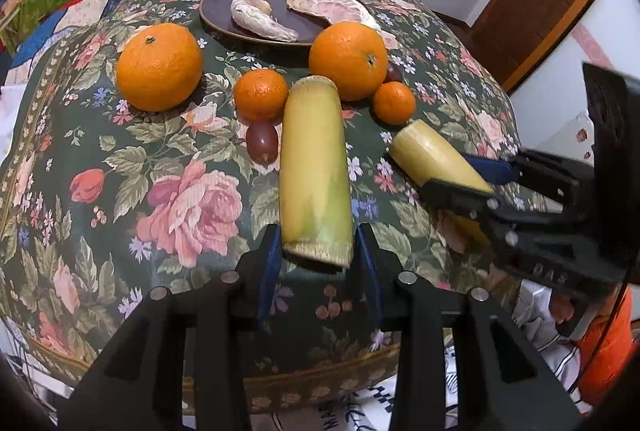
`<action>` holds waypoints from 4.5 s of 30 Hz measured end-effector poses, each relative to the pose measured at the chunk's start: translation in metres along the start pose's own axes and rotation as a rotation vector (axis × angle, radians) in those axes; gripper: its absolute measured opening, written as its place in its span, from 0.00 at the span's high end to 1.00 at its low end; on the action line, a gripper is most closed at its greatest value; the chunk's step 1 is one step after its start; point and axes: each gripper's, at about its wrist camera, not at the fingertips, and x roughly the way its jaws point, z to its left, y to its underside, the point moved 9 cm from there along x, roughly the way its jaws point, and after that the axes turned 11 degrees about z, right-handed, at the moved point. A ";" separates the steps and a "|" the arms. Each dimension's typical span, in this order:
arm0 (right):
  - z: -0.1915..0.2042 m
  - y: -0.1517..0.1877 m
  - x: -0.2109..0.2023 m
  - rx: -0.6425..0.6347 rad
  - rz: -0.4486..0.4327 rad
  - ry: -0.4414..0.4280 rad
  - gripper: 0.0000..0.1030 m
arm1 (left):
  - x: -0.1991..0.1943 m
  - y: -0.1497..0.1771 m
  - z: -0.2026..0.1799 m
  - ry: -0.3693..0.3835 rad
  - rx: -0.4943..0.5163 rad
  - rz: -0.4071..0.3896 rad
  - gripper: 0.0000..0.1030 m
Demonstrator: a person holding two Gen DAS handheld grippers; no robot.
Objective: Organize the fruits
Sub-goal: 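Grasp one yellow-green cylinder with the left tool while the right tool grasps the other, then lift both yellow-green cylinders and tilt them upright, then carry both upright cylinders over the purple plate, then lower both cylinders onto the purple plate, open both tools and withdraw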
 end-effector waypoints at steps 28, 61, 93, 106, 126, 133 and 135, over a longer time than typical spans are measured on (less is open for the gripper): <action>-0.002 -0.004 0.000 0.023 -0.029 -0.033 0.66 | 0.008 -0.015 0.001 -0.002 0.007 0.024 0.63; -0.014 -0.073 -0.101 0.043 -0.321 0.014 0.68 | -0.102 -0.075 0.001 -0.027 -0.029 -0.330 0.63; -0.036 -0.146 -0.045 0.019 -0.274 -0.013 0.68 | -0.056 -0.168 0.020 -0.046 -0.012 -0.314 0.63; -0.039 -0.165 -0.024 0.002 -0.266 -0.036 0.67 | -0.027 -0.195 0.033 -0.008 -0.051 -0.273 0.63; -0.044 -0.170 -0.013 0.002 -0.249 -0.041 0.65 | -0.023 -0.210 0.040 -0.003 -0.059 -0.272 0.63; -0.046 -0.167 -0.021 0.008 -0.264 -0.013 0.65 | -0.029 -0.206 0.039 -0.015 -0.060 -0.283 0.62; -0.045 -0.166 -0.024 0.009 -0.267 -0.009 0.65 | -0.031 -0.204 0.039 -0.021 -0.060 -0.286 0.62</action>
